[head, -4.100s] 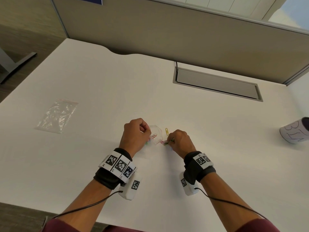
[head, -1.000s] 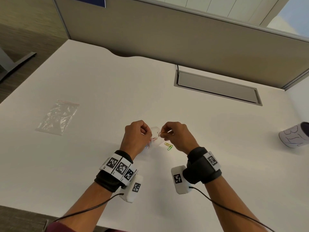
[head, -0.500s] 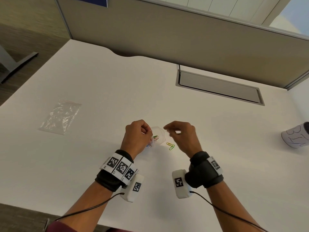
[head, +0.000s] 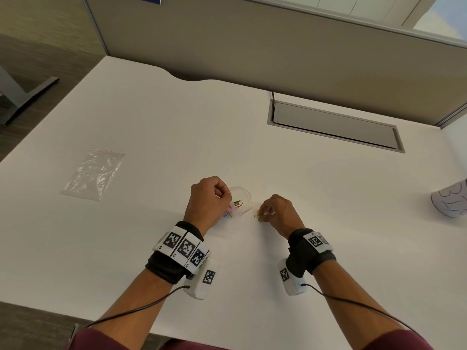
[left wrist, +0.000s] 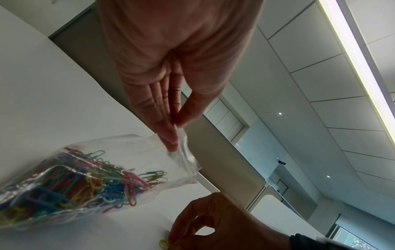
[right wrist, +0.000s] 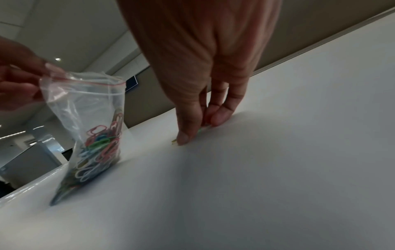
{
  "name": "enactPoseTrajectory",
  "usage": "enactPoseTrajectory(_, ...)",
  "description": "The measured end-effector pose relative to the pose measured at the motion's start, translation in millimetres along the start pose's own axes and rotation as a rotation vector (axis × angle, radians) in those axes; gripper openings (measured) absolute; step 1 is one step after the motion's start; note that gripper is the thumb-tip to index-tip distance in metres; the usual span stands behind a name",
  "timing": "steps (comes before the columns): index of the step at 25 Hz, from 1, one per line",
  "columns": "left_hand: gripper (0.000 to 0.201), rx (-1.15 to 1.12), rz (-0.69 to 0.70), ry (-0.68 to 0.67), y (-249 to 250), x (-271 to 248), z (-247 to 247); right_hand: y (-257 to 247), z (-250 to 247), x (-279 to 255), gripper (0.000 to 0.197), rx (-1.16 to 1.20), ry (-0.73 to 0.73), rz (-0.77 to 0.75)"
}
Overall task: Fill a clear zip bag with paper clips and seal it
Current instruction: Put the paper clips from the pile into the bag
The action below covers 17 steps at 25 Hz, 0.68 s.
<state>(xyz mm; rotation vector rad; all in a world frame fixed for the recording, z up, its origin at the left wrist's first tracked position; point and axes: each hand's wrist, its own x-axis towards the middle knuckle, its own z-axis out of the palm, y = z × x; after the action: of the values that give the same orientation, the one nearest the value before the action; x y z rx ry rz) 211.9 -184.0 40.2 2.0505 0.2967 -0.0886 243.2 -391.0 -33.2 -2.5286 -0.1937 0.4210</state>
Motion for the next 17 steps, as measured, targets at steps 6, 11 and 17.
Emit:
enactPoseTrajectory(6,0.005,-0.009,0.000,-0.003,2.5,-1.1,1.7,4.6,10.3,-8.4,0.011,-0.217,-0.013,-0.073)
enactPoseTrajectory(11,0.005,-0.003,0.003,-0.010,4.4,-2.1,2.1,-4.5,18.8,-21.3,0.007,-0.420,0.059,-0.064)
enactPoseTrajectory(17,0.002,0.014,-0.002,-0.011,5.3,-2.1,1.4,-52.2,-30.2,-29.2,0.010,0.333,0.130,0.009)
